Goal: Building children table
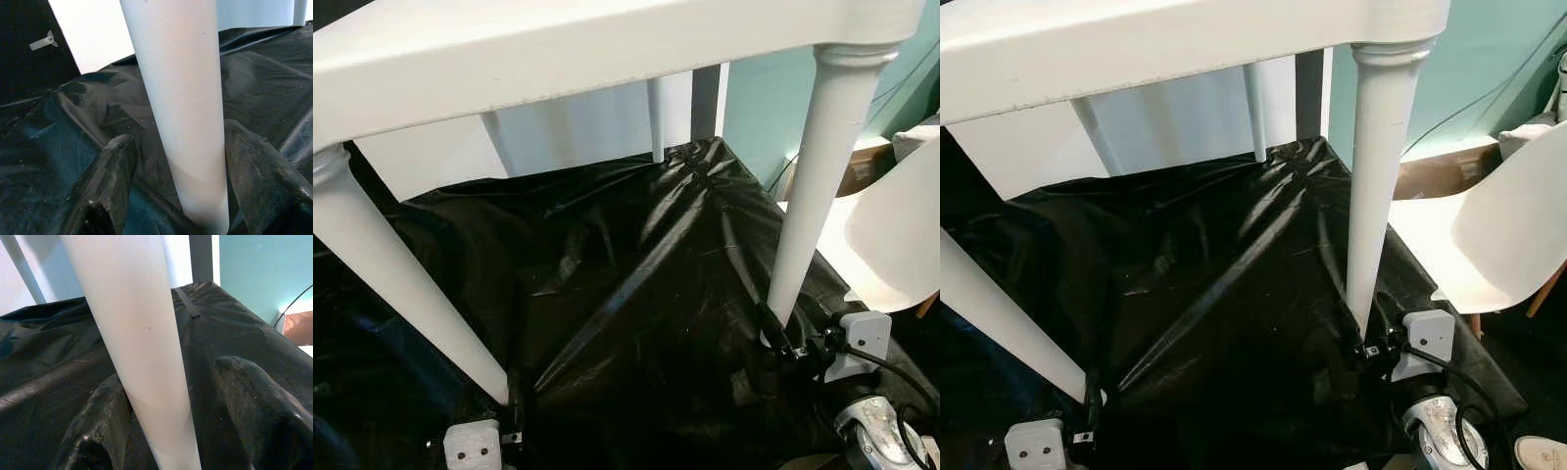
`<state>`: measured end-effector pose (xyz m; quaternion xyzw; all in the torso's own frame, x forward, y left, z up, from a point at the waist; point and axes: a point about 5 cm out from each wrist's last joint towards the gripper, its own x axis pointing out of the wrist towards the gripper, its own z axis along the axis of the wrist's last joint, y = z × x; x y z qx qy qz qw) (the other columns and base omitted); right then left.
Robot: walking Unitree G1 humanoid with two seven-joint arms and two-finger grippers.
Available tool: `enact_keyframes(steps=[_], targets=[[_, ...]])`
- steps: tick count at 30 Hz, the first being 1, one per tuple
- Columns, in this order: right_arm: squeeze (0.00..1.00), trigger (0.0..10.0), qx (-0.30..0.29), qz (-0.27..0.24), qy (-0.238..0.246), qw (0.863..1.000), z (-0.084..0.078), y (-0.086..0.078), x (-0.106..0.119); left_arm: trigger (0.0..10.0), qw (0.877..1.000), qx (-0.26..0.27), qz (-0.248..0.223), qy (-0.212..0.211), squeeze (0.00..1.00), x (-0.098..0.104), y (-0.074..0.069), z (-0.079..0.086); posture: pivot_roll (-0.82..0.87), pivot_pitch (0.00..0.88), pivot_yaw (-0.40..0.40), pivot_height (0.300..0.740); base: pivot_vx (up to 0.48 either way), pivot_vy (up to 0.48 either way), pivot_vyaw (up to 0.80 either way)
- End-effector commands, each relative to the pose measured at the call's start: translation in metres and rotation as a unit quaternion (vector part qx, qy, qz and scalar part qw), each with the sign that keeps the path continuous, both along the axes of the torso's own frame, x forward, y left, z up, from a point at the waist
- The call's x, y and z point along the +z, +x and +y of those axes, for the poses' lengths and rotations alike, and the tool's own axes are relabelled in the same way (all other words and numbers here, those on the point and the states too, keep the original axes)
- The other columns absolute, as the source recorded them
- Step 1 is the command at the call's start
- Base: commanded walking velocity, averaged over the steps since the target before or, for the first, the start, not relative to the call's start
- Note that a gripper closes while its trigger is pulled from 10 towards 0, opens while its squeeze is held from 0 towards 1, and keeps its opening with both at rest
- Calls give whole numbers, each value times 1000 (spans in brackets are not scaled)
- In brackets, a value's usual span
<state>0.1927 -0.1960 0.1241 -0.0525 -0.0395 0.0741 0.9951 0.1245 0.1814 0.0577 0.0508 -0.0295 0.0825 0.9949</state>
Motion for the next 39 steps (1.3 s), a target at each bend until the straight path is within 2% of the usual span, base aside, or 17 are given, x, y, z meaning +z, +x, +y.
enact_keyframes(steps=[1, 24, 32, 39], targets=[[0, 10000, -12, -16, -3, 1000, -5, 1, 5, 10000, 1000, 28, 12, 0, 0, -2, -4, 12, -40, 0, 98, 740, 0, 0, 0], [0, 10000, -12, -13, -18, 1000, -8, 4, -1, 10000, 1000, 28, -6, -3, 0, 6, 6, 0, -44, 0, 80, 740, 0, 0, 0], [0, 10000, -99, 44, -16, 994, -33, 3, -33, 10000, 1000, 26, -5, -7, 0, 5, 9, -6, -35, 0, 67, 740, 0, 0, 0], [0, 10000, -86, 45, -24, 995, -30, 3, -34, 10000, 1000, 25, -5, -9, 0, 5, 10, -8, -29, 0, 60, 740, 0, 0, 0]])
